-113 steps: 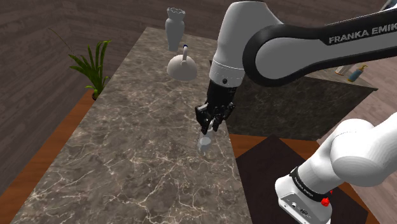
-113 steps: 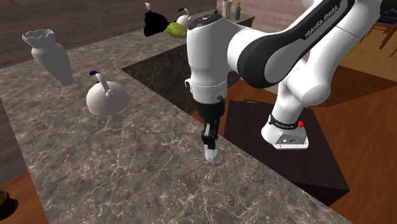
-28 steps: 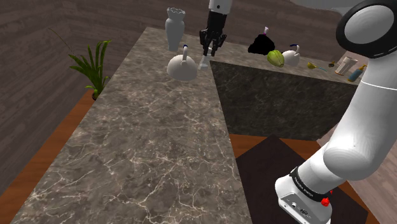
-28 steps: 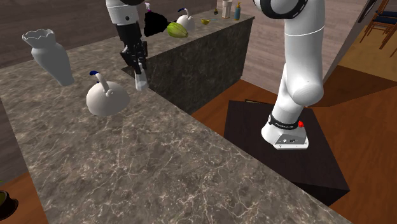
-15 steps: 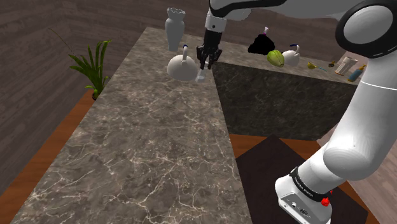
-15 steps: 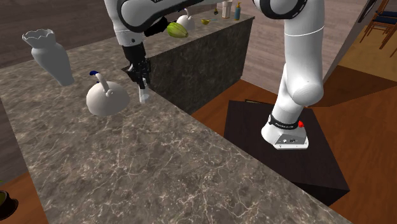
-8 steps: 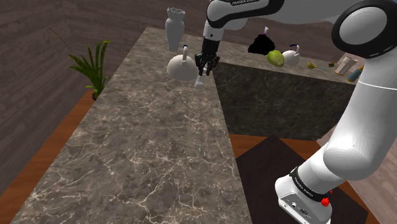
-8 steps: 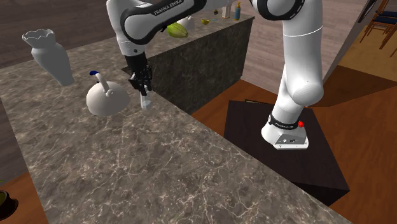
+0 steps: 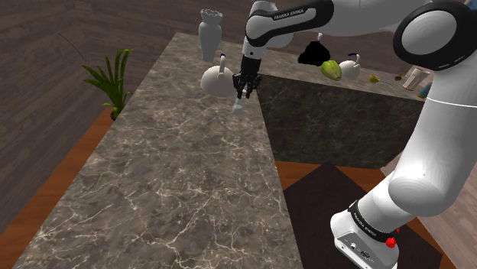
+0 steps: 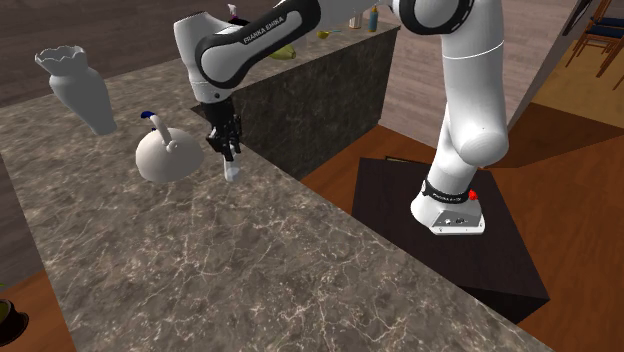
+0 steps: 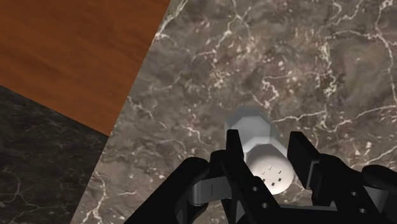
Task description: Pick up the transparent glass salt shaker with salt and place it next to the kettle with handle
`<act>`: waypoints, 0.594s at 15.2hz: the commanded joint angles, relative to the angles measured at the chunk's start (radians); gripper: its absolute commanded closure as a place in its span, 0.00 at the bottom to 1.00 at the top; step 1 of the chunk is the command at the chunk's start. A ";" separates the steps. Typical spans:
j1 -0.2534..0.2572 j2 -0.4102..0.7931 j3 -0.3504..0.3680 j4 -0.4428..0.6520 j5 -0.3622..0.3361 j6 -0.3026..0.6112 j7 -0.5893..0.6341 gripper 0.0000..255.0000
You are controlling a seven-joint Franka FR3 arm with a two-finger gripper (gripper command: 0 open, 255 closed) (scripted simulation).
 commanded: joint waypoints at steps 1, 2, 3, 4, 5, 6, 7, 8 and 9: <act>0.000 0.001 0.000 -0.003 0.000 0.005 -0.001 1.00; 0.000 0.001 0.000 -0.003 0.000 0.005 -0.001 1.00; 0.000 0.001 0.000 -0.003 0.000 0.005 -0.001 1.00; 0.000 0.001 0.000 -0.003 0.000 0.005 -0.001 1.00; 0.000 0.001 0.000 -0.003 0.000 0.005 -0.001 1.00; 0.000 0.001 0.000 -0.003 0.000 0.005 -0.001 1.00; 0.000 0.001 0.000 -0.003 0.000 0.005 -0.001 0.00; 0.000 0.001 0.000 -0.003 0.000 0.005 -0.001 0.00; 0.000 0.001 0.000 -0.003 0.000 0.005 -0.001 0.00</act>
